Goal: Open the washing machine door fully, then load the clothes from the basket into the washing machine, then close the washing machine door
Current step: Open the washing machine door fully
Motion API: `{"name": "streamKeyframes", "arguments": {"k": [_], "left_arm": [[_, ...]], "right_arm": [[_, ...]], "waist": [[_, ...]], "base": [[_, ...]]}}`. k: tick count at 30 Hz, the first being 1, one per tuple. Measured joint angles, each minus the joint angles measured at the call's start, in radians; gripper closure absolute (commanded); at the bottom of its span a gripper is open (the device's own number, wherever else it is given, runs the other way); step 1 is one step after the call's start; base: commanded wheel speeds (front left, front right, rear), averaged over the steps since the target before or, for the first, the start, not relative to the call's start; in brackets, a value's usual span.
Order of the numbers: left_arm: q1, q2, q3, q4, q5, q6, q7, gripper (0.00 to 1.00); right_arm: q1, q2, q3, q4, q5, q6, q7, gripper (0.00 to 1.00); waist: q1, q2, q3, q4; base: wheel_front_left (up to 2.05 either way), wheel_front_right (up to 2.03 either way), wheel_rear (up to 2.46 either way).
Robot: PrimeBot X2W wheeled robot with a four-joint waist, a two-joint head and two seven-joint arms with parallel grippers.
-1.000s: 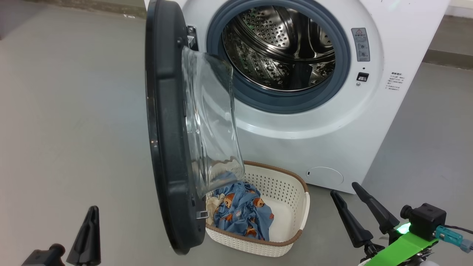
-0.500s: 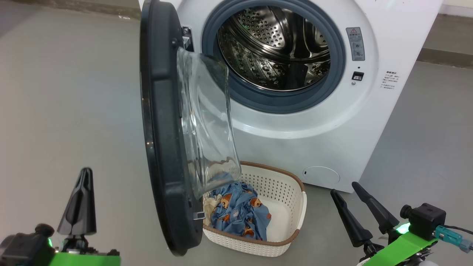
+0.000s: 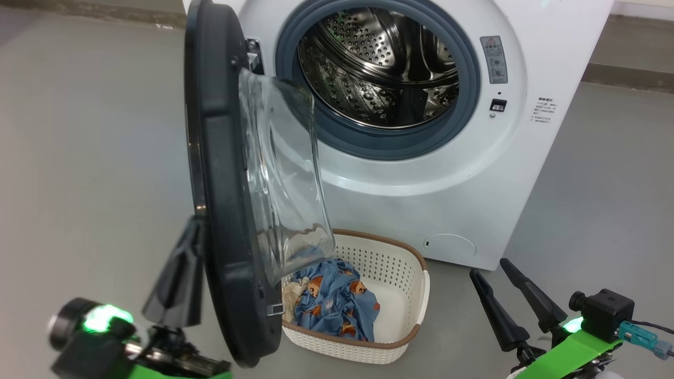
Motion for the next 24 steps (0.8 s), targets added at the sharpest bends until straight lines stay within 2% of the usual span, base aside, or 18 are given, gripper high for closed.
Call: {"name": "streamKeyframes", "arguments": {"k": [10,24], "left_arm": [[0.001,-0.028,-0.154,0.018,-0.022,-0.017,0.061,1.00],[0.023,-0.043,-0.179,0.156,-0.075,-0.015,0.091,1.00]], "right_arm": [[-0.001,0.000,0.010,-0.003,0.001,0.000,0.000,0.00],[-0.005,-0.001,0.018,-0.002,0.009,0.000,0.000,0.00]], "waist": [[0.0000,0.0000,0.021,-0.025],[0.0000,0.0000,0.039,-0.061]], "base": [[0.00,0.00,0.00],[0.00,0.00,0.00]]}}
